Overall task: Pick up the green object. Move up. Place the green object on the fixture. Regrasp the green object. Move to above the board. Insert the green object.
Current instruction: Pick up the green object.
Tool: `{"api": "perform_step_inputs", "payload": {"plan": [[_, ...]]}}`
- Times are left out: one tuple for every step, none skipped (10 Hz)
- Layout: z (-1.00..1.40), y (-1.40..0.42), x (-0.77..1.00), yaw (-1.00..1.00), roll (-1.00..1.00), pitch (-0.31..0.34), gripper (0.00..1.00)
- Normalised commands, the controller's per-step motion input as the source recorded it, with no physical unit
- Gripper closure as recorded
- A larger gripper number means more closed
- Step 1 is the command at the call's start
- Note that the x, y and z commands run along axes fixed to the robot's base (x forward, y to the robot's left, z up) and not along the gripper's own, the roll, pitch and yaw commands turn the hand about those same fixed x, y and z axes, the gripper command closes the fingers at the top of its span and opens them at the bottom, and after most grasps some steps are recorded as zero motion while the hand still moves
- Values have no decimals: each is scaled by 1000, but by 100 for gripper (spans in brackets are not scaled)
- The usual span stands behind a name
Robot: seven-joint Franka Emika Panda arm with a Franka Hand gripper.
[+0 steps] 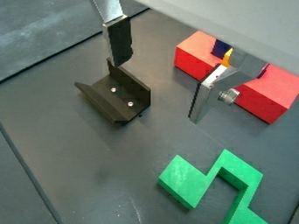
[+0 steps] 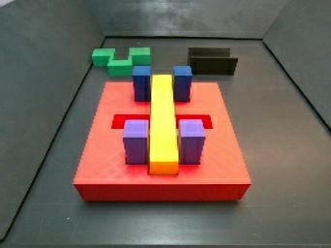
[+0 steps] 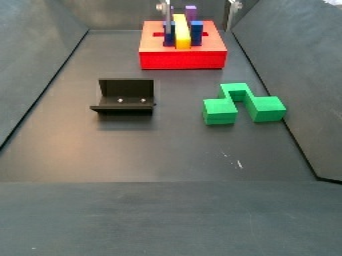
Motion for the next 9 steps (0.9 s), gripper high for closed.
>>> {"api": "perform_step_inputs", "payload": {"plan": [[-169, -106, 0, 0, -20, -51, 0], [-326, -689, 0, 63, 130, -70, 0], [-409, -849, -14, 114, 220, -80, 0], [-426, -840, -97, 157, 211, -96, 0], [-443, -577, -191, 140, 110, -99, 0], [-514, -311, -297, 83, 0, -120, 0], [-577, -214, -369, 40, 7, -133, 0], [-571, -80, -403, 0, 30, -139, 0], [-549, -23, -420, 0, 11, -127, 0]]}}
